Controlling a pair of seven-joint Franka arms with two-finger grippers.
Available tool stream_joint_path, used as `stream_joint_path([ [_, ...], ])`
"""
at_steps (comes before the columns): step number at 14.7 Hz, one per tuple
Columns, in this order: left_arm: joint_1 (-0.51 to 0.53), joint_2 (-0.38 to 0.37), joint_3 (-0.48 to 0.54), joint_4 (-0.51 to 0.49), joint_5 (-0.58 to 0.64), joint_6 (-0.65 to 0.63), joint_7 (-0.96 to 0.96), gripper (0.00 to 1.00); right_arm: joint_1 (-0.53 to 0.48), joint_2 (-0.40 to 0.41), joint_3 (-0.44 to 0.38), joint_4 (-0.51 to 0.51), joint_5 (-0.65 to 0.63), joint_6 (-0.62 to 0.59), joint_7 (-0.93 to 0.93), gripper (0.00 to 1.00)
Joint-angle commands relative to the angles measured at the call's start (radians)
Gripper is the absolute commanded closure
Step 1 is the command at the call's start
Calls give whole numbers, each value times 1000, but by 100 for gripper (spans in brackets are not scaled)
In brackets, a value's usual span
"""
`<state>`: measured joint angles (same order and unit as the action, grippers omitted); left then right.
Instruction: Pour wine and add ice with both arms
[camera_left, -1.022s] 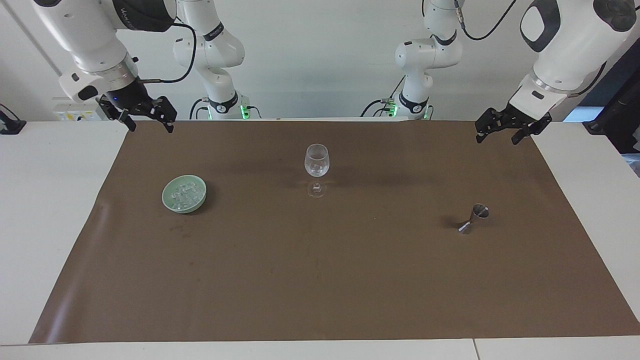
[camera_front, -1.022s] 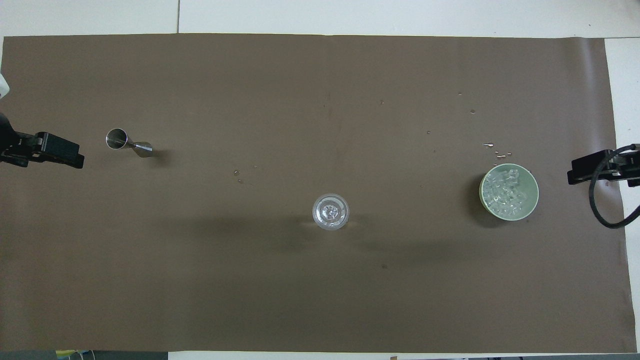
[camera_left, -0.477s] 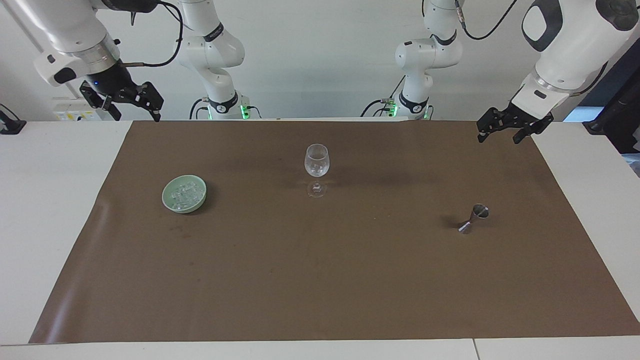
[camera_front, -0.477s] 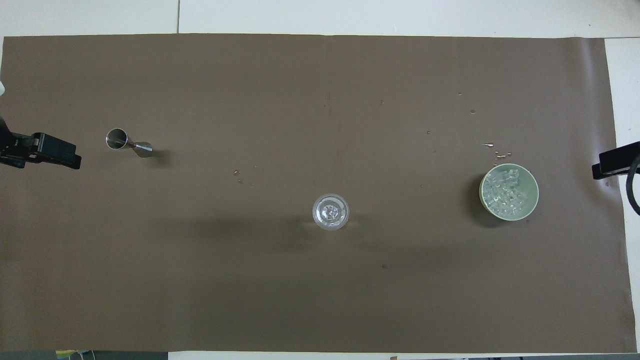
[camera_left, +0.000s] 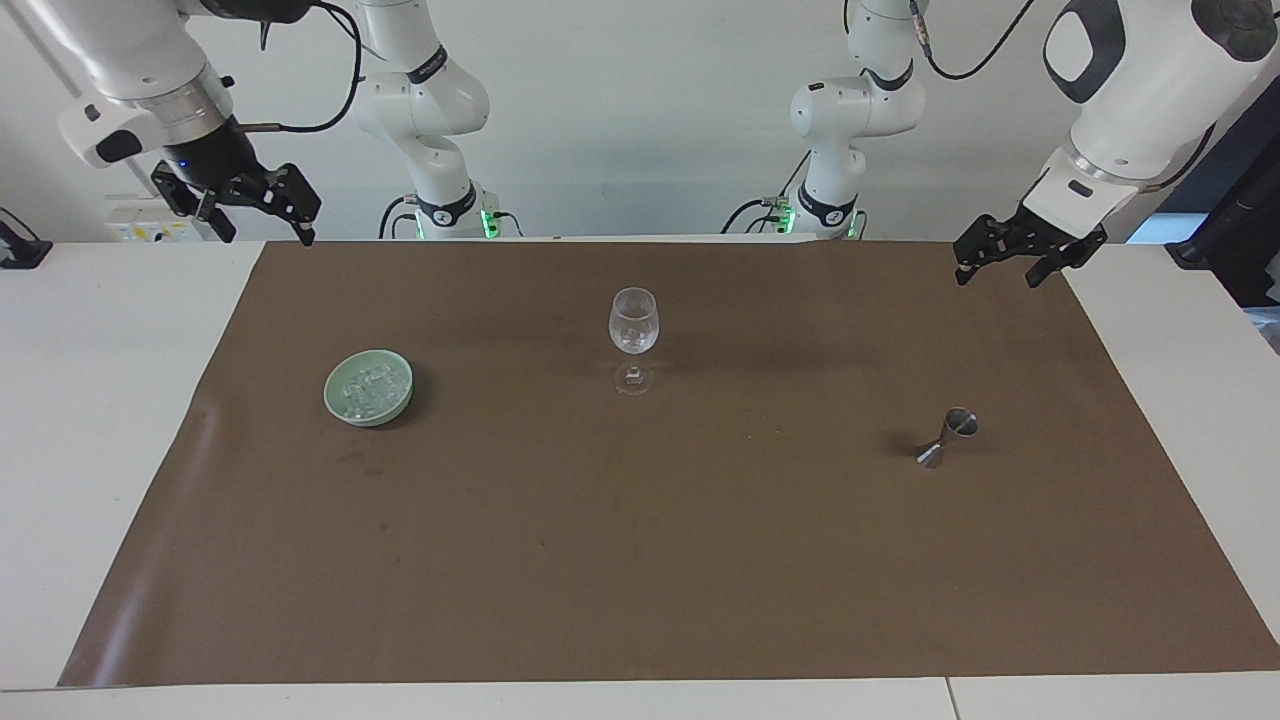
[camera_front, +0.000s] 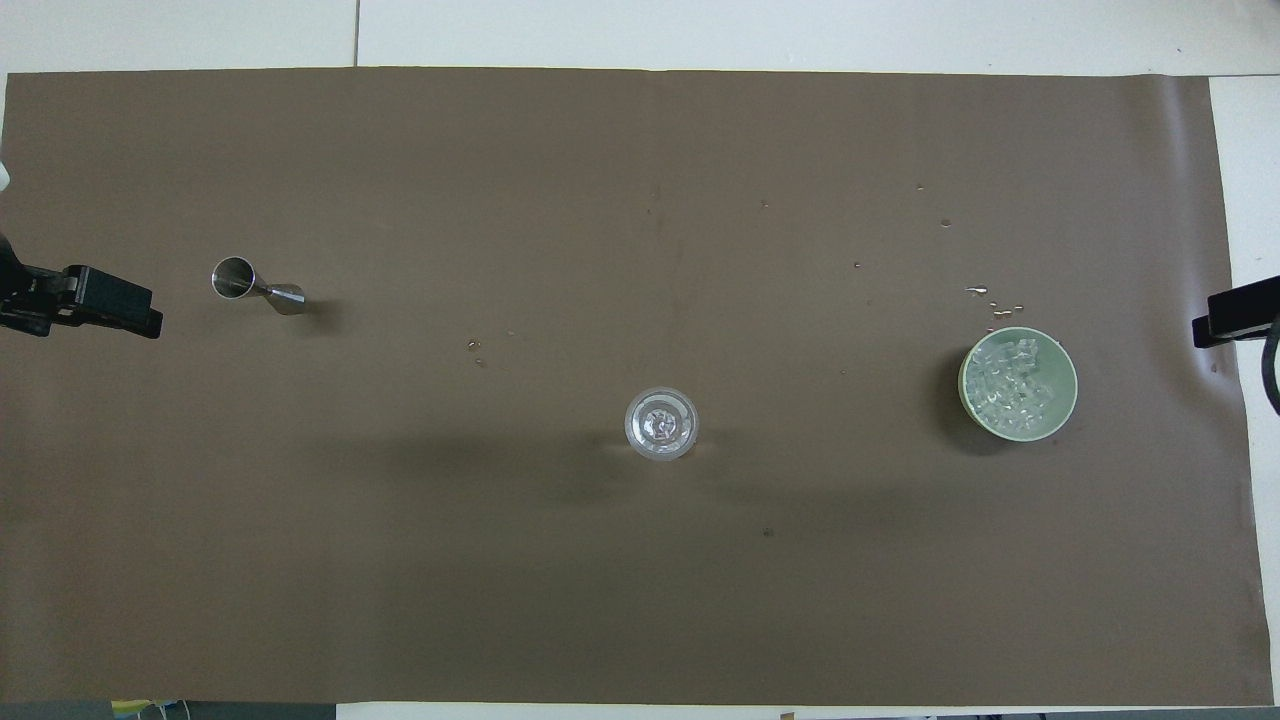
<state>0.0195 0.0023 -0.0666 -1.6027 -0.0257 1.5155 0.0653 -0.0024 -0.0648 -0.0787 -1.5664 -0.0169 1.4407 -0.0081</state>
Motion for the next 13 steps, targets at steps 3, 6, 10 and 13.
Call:
stream_joint_path([
  [3,2,-28,2,-28,15,-6,7,0,-13,10,8,12,3,6,17,0],
  [6,2,-28,2,-28,15,-6,7,0,-14,3,5,-7,3,10,17,0],
  [10,2,-28,2,-28,15,-6,7,0,-14,2,2,-23,3,20,17,0],
  [13,2,-28,2,-28,15,-6,7,0,-14,-3,2,-40,3,21,17,0],
])
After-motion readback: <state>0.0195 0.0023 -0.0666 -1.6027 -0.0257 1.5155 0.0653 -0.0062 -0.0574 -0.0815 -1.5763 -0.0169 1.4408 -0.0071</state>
